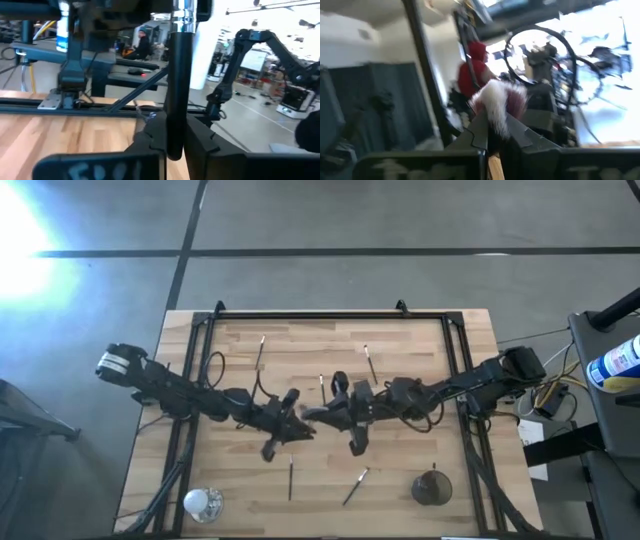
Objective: Sort items
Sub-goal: Put the highlighter brush into the wire basket
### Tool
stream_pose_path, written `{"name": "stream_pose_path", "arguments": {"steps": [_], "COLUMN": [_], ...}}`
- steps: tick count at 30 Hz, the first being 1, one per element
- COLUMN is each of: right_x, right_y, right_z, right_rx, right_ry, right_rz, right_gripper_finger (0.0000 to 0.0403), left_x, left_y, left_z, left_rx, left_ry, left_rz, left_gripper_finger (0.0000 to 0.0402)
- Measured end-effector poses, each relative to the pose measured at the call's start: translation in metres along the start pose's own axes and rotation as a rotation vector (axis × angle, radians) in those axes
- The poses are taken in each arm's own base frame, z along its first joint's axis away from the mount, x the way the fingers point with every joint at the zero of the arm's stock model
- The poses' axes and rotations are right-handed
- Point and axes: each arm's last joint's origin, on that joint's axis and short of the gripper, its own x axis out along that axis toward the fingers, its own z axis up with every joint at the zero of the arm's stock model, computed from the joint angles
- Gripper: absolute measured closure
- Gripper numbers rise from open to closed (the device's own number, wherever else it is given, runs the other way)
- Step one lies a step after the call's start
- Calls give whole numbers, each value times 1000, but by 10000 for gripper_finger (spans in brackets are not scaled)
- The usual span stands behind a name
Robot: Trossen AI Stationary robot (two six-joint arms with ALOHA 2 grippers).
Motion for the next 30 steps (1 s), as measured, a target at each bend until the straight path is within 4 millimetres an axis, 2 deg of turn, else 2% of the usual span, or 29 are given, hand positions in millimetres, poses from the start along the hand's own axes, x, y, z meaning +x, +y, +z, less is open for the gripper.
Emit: {"name": "stream_pose_path", "arguments": {"steps": [3,9,12,21,27,30], "right_x": [-7,-32,-36,-18,-5,3], "right_y": [0,3,6,3,-4,-5], "right_z": [7,24,28,0,-2,1], "right_rx": [-34,-120,-113,-57,-70,-87], "right_ry": [73,210,203,176,135,123], "right_rz": [-93,-387,-418,-386,-394,-397], "right_gripper_finger": [365,294,261,209,206,219], "left_x": [-1,-3,-4,-4,-4,-4], "left_y": [2,9,11,14,15,15], "left_z": [-2,-3,-2,0,0,-1], "left_rx": [-9,-9,-5,-3,-3,-2], "left_ry": [4,-13,-23,-36,-31,-25], "left_rz": [37,135,140,160,173,183], "left_gripper_finger": [372,372,372,372,372,372]}}
